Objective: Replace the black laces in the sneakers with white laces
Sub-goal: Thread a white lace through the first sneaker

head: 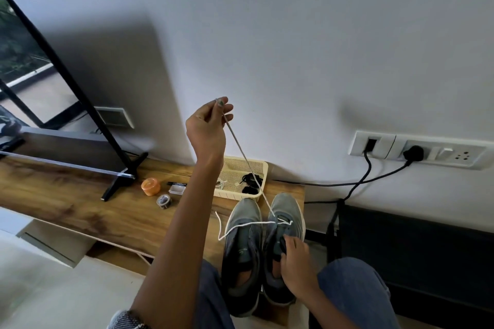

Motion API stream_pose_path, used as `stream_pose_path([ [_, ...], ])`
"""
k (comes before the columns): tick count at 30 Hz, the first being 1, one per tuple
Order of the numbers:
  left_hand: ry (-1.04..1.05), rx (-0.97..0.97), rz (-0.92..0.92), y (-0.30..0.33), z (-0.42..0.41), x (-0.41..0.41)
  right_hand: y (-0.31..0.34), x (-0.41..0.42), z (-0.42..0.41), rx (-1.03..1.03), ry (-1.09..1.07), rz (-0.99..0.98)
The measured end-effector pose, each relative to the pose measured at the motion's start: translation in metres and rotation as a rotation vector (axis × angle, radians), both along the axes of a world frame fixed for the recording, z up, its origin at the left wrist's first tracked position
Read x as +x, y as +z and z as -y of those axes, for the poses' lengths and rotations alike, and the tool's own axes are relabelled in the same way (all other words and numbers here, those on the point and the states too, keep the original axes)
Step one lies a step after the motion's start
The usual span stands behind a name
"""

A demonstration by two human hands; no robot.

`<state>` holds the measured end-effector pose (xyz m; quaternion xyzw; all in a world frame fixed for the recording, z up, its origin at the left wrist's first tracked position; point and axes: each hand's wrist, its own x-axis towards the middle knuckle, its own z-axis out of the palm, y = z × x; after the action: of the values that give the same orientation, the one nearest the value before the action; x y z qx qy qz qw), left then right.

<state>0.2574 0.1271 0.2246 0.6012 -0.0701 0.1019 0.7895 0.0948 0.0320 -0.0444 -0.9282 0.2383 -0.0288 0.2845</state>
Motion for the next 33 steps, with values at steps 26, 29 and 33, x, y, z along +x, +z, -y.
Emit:
stream_pose_path([
  [26,-0.362,1.346,-0.075,-0.2,0.037,-0.09,0.018,0.023,0.033,0.366,-0.205,0.028],
  [29,-0.259,1.474,0.06,-0.21,0.04,-0.089,0.016,0.023,0.04,0.391,-0.185,0.013],
  [33,-0.223,1.511,0.046,-0.223,0.046,-0.087,0.015,0.022,0.054,0.521,-0.2,-0.008],
])
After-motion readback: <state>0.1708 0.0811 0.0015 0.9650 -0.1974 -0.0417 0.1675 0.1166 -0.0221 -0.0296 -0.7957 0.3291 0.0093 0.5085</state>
